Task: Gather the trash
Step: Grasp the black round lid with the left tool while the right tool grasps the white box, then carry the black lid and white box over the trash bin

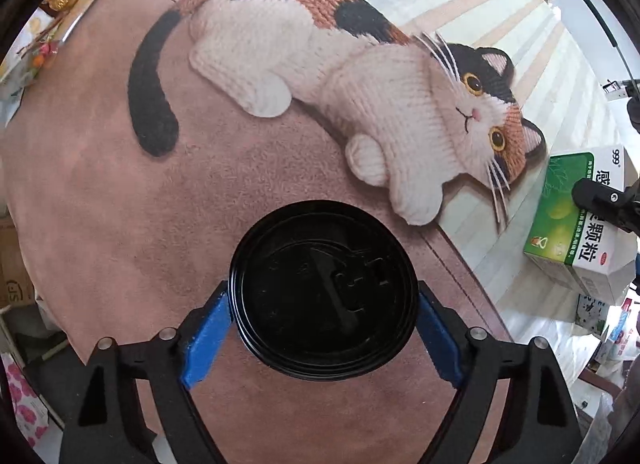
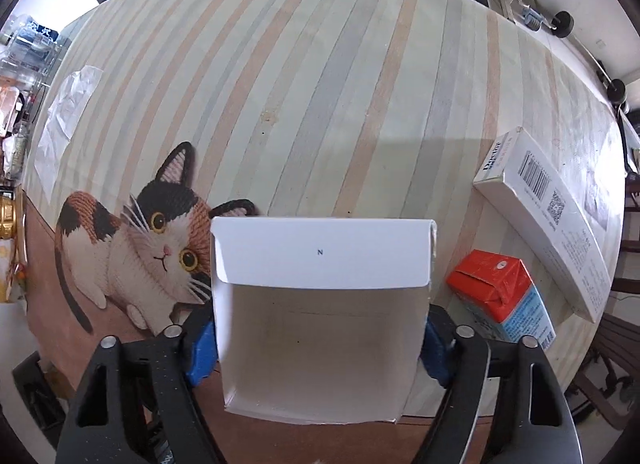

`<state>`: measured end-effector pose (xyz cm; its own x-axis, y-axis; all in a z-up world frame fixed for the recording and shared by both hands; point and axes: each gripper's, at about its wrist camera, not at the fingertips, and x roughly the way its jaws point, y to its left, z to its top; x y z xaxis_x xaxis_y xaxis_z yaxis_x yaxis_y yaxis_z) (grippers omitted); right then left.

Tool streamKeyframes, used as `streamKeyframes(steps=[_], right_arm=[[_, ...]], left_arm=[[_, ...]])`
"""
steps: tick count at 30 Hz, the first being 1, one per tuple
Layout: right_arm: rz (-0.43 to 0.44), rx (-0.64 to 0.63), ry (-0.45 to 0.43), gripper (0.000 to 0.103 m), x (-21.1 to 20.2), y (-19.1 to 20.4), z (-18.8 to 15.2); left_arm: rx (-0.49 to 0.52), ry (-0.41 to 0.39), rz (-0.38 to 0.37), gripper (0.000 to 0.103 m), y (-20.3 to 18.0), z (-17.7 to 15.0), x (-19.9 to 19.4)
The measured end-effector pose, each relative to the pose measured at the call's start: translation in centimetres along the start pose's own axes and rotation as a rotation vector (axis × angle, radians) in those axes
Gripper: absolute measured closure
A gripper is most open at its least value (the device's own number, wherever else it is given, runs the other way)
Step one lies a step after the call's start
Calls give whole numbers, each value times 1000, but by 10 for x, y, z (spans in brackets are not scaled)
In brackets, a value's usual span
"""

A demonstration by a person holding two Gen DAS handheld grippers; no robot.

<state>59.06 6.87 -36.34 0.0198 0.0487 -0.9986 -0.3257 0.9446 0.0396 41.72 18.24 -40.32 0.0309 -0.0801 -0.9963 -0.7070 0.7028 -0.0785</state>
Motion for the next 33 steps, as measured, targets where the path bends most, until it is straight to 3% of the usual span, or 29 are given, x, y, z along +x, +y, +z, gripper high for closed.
streamKeyframes(steps=[9,15,20,26,33], right_arm=[[44,-24,-42,27,-28,-7,-33],[65,-78,-87,28,-60,-1,-69],[83,-126,-129,28,-92,4,-108],[130,-172,-146,28,-116,22,-183],[221,-253,-131,28,-124,49,-303]], left_arm=[[16,-130,27,18,1,-12,-46],[1,-245,26,18,19,-41,-96],[-17,-334,3,18,71,-69,-137],[-42,-416,-15,18,118,-130,-173],[-87,-461,-17,18,178,-219,-183]])
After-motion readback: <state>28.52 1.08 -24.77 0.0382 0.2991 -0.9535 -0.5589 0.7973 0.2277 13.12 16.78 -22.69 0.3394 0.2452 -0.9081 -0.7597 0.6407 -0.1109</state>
